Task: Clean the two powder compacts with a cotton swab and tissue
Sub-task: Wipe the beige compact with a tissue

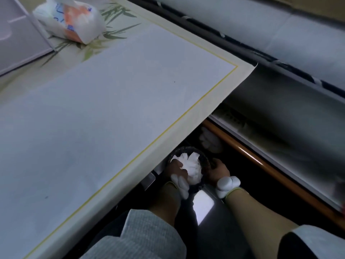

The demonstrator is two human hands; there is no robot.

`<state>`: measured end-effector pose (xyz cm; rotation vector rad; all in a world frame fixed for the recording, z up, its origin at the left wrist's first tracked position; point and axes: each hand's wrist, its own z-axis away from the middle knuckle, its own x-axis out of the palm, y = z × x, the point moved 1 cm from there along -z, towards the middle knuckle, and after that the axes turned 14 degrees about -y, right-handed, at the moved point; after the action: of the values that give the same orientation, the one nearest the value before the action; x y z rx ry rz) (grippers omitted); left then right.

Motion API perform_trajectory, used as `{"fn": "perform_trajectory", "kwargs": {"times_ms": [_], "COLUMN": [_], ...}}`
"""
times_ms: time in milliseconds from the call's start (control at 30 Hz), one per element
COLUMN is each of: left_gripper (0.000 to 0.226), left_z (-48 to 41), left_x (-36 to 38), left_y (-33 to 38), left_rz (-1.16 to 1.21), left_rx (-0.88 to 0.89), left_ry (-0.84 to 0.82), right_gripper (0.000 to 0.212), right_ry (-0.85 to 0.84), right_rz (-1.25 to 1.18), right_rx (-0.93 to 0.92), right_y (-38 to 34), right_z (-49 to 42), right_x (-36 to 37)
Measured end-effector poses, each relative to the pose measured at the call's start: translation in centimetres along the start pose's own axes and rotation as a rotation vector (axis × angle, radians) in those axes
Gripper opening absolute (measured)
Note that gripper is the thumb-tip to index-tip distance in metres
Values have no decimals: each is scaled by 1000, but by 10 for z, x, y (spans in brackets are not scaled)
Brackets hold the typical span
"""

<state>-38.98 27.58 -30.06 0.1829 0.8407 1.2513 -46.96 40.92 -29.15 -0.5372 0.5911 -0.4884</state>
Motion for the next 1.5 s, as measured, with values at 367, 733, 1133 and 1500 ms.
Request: {"fn": "perform_trajectory", "kwargs": {"times_ms": [367, 733, 1133, 1500], "left_gripper": [27, 22, 23, 30], "left_z": [82, 212, 278, 232], "left_x": [-30, -54, -186, -345], "left_y": [52, 93, 127, 108], "left_rz": [-61, -355, 67, -141], "left_rx": [59, 332, 381, 238], "left_ry": [65, 335, 436, 677], "right_gripper": [28, 43, 31, 28], "right_ry": [31, 303, 327, 288], "right_rz": [19, 57, 196, 507], "right_rx": [-152, -426, -629, -929], "right_y": [-48, -102, -204, -345], "right_z": [63, 196, 237, 159], "right_x": [-15, -58, -34, 49]}}
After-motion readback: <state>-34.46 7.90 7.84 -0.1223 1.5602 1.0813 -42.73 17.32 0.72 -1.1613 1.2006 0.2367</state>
